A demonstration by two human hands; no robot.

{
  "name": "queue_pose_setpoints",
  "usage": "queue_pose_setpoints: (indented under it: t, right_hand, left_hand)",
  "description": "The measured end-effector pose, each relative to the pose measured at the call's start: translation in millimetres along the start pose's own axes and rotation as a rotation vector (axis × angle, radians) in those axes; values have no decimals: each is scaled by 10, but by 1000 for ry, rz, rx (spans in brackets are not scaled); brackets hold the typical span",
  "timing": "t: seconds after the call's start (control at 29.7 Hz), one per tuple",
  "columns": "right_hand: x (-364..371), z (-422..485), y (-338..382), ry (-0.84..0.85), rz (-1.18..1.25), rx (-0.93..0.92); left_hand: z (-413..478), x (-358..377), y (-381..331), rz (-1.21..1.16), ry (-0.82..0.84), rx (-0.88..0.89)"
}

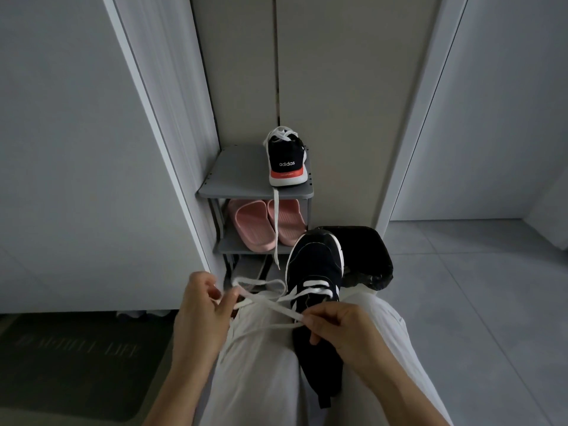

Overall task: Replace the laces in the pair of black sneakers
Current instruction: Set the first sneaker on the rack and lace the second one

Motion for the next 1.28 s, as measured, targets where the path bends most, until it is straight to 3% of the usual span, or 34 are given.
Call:
queue_pose_setpoints:
  t: [0.03,0.1,0.17,0.2,0.27,0.4,0.54,0.64,0.97,1.14,1.28]
  right_hand:
    - [13,13,24,-10,-79,-35]
    - [52,41,79,-2,-180,-92]
    - [91,67,130,32,-189,-116]
    - [99,72,140,43,-150,-109]
    - [100,89,116,36,-21,-77]
    - [73,135,28,-39,45,-33]
    - [-14,162,-40,-185,-227,-35]
    - [35,201,-44,-163,-343,-39]
    - [102,199,-79,-242,263,84]
    - [105,181,-92,-245,329,90]
    - [99,184,-101,-240,318,85]
  left_hand:
    - [-63,-17,-87,36,-18,130]
    - [-218,118,-278,-71,229,288]
    - [-352,317,-368,-122,481,297]
    - [-359,372,-362,-161,500,260]
    - [-294,408,-323,-253,450,151]
    - [-244,500,-246,-289,524,35]
    - [-122,579,-212,-347,403,-49]
    - [-56,671,-244,-292,339,7]
    - [-33,681,-268,-323,216,38]
    - [-67,701,-231,-402,260,-25]
    - [-124,678,-310,-347,256,34]
Point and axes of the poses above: each hand's wrist, its own z-axis towards the middle knuckle, its own x-axis out of the palm, y = z × x, the point moved 4 cm from there along z, towards the middle knuckle, and after that the axes turned 2 degrees about -x, right-handed, at the moved point
